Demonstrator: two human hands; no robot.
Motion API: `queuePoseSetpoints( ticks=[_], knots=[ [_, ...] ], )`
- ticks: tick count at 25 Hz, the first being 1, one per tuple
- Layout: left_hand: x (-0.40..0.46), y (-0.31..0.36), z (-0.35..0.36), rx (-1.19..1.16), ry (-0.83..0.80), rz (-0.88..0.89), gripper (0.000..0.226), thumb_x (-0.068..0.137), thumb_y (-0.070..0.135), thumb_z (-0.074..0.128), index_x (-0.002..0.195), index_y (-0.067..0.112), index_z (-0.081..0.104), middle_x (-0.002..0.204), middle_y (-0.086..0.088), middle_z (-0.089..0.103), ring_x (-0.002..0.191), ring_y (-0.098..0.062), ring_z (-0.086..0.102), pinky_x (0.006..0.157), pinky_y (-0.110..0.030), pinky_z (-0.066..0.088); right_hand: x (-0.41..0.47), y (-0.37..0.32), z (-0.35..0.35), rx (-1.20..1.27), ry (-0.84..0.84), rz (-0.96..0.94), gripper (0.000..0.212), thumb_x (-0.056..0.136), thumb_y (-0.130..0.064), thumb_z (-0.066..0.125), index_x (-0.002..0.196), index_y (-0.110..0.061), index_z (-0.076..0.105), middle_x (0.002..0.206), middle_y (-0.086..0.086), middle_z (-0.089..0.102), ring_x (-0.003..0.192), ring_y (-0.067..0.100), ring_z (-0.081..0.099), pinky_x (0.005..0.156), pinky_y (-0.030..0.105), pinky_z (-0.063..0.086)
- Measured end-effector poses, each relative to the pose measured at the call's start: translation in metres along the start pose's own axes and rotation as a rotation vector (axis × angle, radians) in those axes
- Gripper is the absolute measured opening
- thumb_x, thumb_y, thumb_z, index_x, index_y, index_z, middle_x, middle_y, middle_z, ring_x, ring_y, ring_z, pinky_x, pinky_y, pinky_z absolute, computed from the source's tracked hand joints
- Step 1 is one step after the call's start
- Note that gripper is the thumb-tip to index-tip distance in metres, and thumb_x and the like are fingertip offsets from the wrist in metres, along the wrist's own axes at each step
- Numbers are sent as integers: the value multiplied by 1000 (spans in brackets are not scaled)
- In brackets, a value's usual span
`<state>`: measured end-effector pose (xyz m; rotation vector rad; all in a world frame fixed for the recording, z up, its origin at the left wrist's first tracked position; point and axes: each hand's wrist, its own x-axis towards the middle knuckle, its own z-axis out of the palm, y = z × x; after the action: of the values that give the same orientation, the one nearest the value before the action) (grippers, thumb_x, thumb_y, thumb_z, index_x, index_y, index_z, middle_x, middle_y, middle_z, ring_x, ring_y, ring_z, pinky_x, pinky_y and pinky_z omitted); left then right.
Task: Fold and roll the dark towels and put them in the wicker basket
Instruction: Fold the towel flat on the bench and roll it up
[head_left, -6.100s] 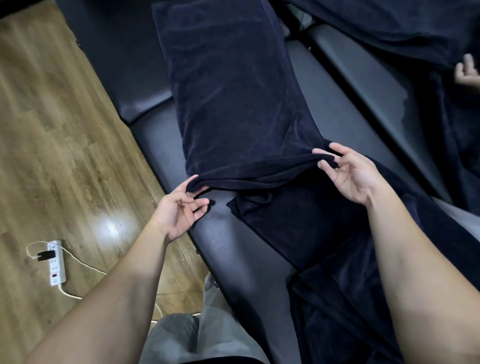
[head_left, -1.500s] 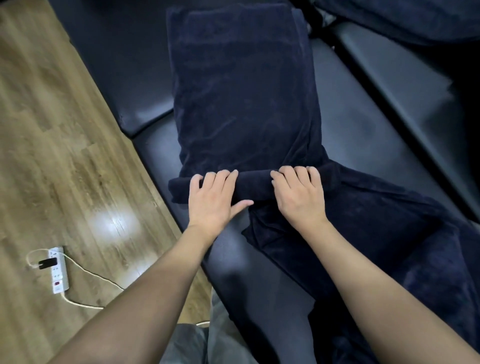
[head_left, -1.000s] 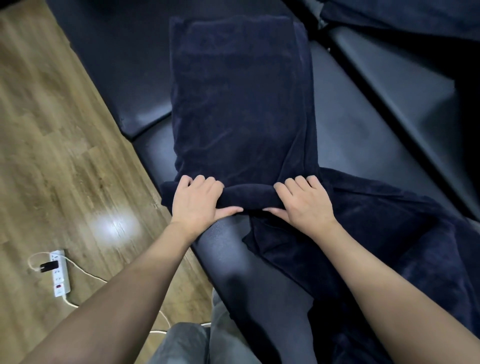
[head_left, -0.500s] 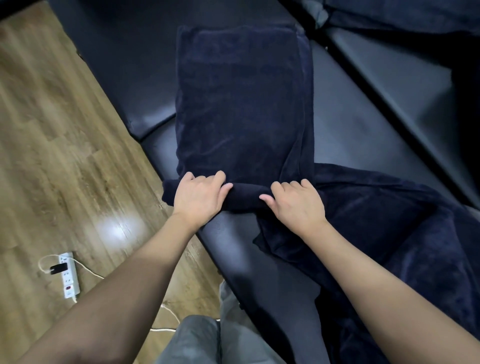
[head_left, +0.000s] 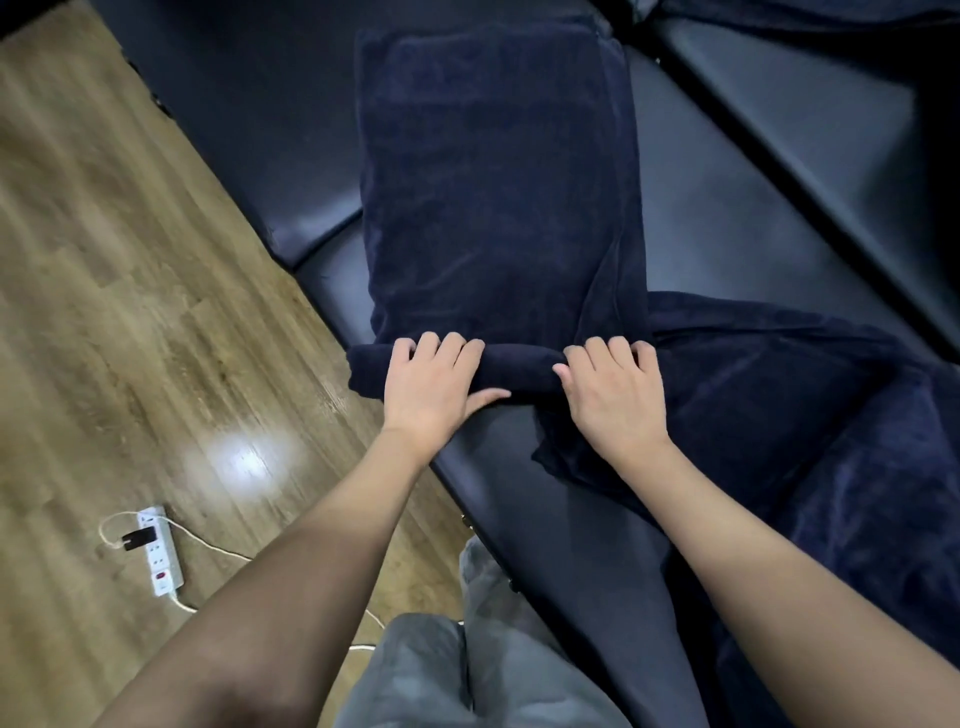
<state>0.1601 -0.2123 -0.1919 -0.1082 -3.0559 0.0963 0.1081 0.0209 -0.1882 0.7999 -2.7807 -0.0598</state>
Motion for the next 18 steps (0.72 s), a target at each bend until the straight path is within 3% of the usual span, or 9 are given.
queuePoseSetpoints(
  ticks=[4, 8, 11, 14, 16, 18],
  knots=[
    [22, -7, -8, -55, -34, -19, 62, 97, 68, 25, 98, 18, 63, 81, -3, 64, 68, -32, 59, 66, -42, 40, 12, 5, 1, 80, -57, 87, 44, 108, -38, 30, 87, -12, 60, 75, 6, 60, 69, 31, 53, 69, 45, 37],
    [22, -10, -10, -99, 64, -51, 36, 102, 41, 39, 94, 16, 63, 95, -2, 63, 79, -29, 58, 68, -41, 40, 29, 10, 6, 111, -117, 129, 45, 105, -42, 27, 89, -12, 56, 68, 4, 62, 62, 30, 55, 66, 43, 41],
    [1, -5, -2, -89, 131, 4, 47, 95, 58, 55, 104, 14, 68, 108, -2, 65, 93, -28, 57, 81, -44, 43, 31, 5, 8, 17, -50, 165, 33, 103, -38, 45, 86, -12, 57, 84, 8, 60, 73, 31, 52, 71, 44, 39],
    [2, -8, 0, -17, 64, 7, 63, 90, 73, 49, 110, 16, 67, 102, -1, 64, 89, -26, 56, 83, -42, 41, 40, -6, 6, -49, 123, 115, 13, 95, -18, 65, 85, -15, 58, 85, 6, 54, 76, 30, 49, 76, 44, 37],
    [16, -13, -4, -2, 26, -14, 62, 91, 72, 40, 104, 19, 69, 90, 2, 63, 84, -25, 57, 82, -41, 38, 34, -9, 6, 1, 180, 53, 15, 100, -21, 59, 88, -13, 64, 85, 6, 56, 76, 30, 51, 78, 46, 42],
    [26, -17, -4, 0, 12, -13, 67, 93, 74, 32, 93, 20, 71, 80, 3, 65, 81, -24, 58, 83, -41, 35, 17, -13, 8, 29, 117, 64, 33, 105, -35, 47, 110, -10, 69, 101, 8, 63, 86, 32, 56, 85, 49, 43]
  ],
)
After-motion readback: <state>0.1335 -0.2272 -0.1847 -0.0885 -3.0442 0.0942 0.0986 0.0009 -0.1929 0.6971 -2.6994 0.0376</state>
